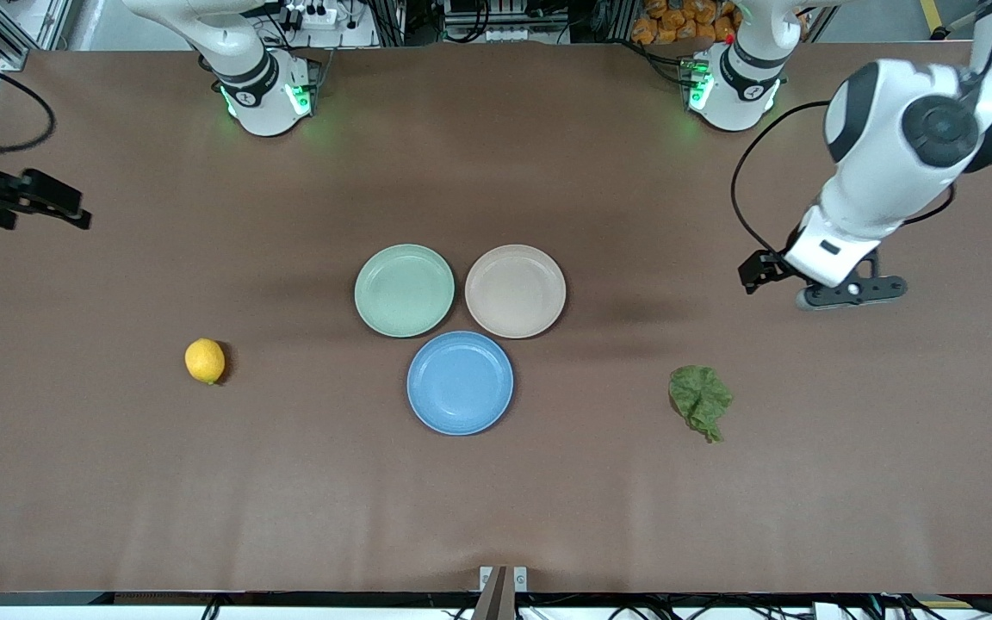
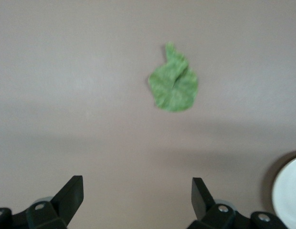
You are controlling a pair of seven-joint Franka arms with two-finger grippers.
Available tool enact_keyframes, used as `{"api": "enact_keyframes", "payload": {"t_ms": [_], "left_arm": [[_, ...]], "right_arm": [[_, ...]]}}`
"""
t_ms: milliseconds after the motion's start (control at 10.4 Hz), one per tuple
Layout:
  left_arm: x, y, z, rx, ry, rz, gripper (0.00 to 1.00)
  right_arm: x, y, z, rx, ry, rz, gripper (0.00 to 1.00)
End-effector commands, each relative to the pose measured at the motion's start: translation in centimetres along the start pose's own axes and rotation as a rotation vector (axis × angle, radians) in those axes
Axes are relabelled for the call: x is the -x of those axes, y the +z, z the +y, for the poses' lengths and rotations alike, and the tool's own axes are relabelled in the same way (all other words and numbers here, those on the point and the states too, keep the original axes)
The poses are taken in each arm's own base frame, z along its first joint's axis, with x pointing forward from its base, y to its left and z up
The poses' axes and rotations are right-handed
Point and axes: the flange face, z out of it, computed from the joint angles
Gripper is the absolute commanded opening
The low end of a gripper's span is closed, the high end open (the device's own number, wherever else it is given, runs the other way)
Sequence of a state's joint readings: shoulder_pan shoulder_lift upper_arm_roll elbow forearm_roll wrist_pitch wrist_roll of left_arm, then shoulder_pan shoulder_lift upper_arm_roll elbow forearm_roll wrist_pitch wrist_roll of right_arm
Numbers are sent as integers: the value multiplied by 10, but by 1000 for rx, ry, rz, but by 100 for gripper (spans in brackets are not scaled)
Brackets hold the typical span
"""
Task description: Pick lemon and lettuce from blue and beige plates
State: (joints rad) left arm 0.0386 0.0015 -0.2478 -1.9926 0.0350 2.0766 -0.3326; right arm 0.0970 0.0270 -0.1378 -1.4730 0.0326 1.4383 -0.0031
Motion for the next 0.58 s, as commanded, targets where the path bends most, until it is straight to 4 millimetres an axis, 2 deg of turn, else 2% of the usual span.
{"api": "enact_keyframes", "payload": {"t_ms": [0, 384, 480], "left_arm": [[-13, -64, 4, 26, 13, 1, 100], [-23, -145, 0, 68, 86, -5, 100], [-27, -155, -4, 63, 83, -28, 100]], "right_arm": [[5, -18, 7, 4, 30, -14, 100], [6, -24, 8, 0, 38, -1, 100], [6, -24, 8, 6, 33, -2, 100]]}}
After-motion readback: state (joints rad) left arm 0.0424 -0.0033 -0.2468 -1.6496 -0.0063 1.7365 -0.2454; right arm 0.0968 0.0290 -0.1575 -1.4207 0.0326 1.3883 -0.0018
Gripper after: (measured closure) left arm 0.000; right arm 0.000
